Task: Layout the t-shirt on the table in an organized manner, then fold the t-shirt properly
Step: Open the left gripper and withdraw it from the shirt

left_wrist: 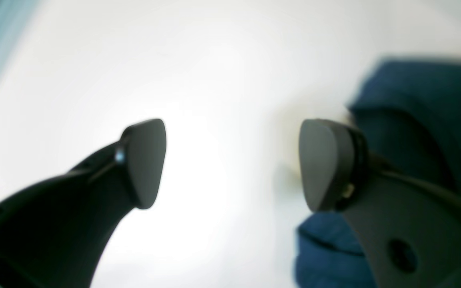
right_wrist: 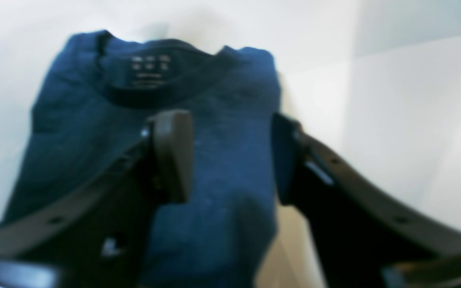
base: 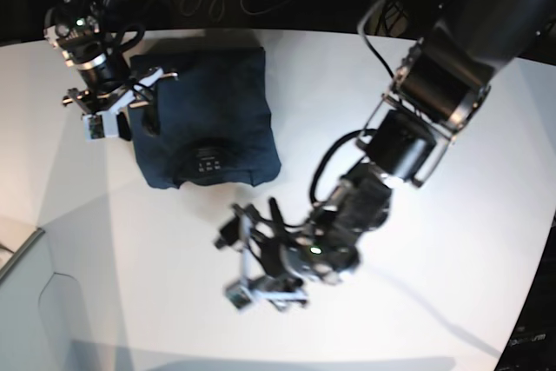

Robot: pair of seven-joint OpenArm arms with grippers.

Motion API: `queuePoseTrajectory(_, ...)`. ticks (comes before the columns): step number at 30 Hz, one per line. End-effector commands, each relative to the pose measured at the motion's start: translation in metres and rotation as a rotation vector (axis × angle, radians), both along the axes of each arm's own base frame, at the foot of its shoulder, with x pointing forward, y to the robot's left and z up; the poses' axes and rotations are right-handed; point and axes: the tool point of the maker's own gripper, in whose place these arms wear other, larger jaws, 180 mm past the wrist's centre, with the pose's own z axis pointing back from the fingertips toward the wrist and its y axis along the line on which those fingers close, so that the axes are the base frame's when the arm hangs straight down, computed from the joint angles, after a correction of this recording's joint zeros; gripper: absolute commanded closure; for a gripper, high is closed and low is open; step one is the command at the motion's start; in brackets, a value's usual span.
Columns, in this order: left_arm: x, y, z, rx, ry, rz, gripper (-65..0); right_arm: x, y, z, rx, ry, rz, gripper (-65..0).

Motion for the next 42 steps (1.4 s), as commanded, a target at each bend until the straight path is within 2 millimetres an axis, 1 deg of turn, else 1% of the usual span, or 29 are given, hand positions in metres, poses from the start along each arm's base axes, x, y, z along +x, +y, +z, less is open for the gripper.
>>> queuePoseTrajectory(1,0.017,0.010,0.028,-0.045,-0.056,0.040,-49.5,0.006,0.005,0.012,0.019,-0.050,0.008,-20.9)
queuePoseTrajectory(4,0.022,0.059,0.040,-0.090,-0.065,0.174,-49.5,0.001,0.022,0.008,0.053,-0.036,0.027,-9.2)
queuePoseTrajectory(6,0.017,0.103,0.044,-0.097,-0.074,0.276,-49.5,-0.003,0.037,0.005,0.074,-0.025,0.058,-2.5)
queuePoseTrajectory(7,0.011,0.124,0.042,-0.102,-0.068,0.326,-49.5,-0.003,0.045,0.004,0.082,-0.021,0.076,0.0)
queuePoseTrajectory(9,-0.002,0.164,0.042,-0.105,-0.073,0.420,-49.5,-0.009,0.061,-0.001,0.105,-0.003,0.114,0.0)
queuePoseTrajectory(11,-0.024,0.205,0.032,-0.099,-0.062,0.520,-49.5,-0.016,0.075,-0.009,0.128,0.023,0.143,0.0)
queuePoseTrajectory(12,-0.034,0.223,0.028,-0.098,-0.058,0.565,-49.5,-0.018,0.081,-0.015,0.140,0.040,0.154,0.0)
queuePoseTrajectory(14,-0.055,0.254,0.015,-0.091,-0.039,0.645,-49.5,-0.024,0.086,-0.029,0.161,0.081,0.158,0.0)
queuePoseTrajectory(17,-0.075,0.283,0.002,-0.075,-0.012,0.717,-49.5,-0.033,0.089,-0.048,0.181,0.135,0.158,0.0)
queuePoseTrajectory(20,-0.092,0.310,-0.010,-0.072,0.018,0.797,-49.5,-0.035,0.093,-0.058,0.198,0.162,0.160,0.0)
queuePoseTrajectory(23,-0.104,0.325,-0.017,-0.067,0.039,0.844,-49.5,-0.041,0.095,-0.067,0.209,0.191,0.163,0.0)
queuePoseTrajectory(26,-0.108,0.332,-0.018,-0.064,0.039,0.862,-49.5,-0.047,0.098,-0.077,0.223,0.224,0.161,0.0)
queuePoseTrajectory(29,-0.109,0.335,-0.017,-0.061,0.037,0.869,-49.5,-0.045,0.100,-0.078,0.244,0.199,0.151,0.0)
queuePoseTrajectory(30,-0.109,0.337,-0.017,-0.057,0.036,0.873,-49.5,-0.043,0.099,-0.073,0.248,0.173,0.146,0.0)
queuePoseTrajectory(31,-0.110,0.339,-0.016,-0.057,0.034,0.879,-49.5,-0.045,0.097,-0.068,0.247,0.152,0.140,0.0)
queuePoseTrajectory(32,-0.111,0.340,-0.016,-0.056,0.035,0.883,-49.5,-0.044,0.095,-0.058,0.243,0.118,0.136,0.0)
queuePoseTrajectory(34,-0.119,0.344,-0.022,-0.050,0.051,0.894,-49.5,-0.042,0.091,-0.038,0.225,0.058,0.135,0.0)
queuePoseTrajectory(35,-0.120,0.345,-0.023,-0.050,0.051,0.897,-49.5,-0.042,0.090,-0.031,0.219,0.039,0.136,0.0)
queuePoseTrajectory(37,-0.121,0.345,-0.024,-0.046,0.054,0.897,-49.5,-0.043,0.099,-0.022,0.220,0.021,0.161,0.0)
queuePoseTrajectory(38,-0.121,0.345,-0.024,-0.046,0.054,0.897,-49.5,-0.045,0.103,-0.020,0.224,0.020,0.171,0.0)
queuePoseTrajectory(40,-0.127,0.345,-0.029,-0.037,0.070,0.897,-49.5,-0.049,0.114,-0.020,0.239,0.028,0.196,0.0)
queuePoseTrajectory(42,-0.131,0.345,-0.033,-0.034,0.080,0.898,-49.5,-0.055,0.125,-0.031,0.263,0.060,0.215,0.0)
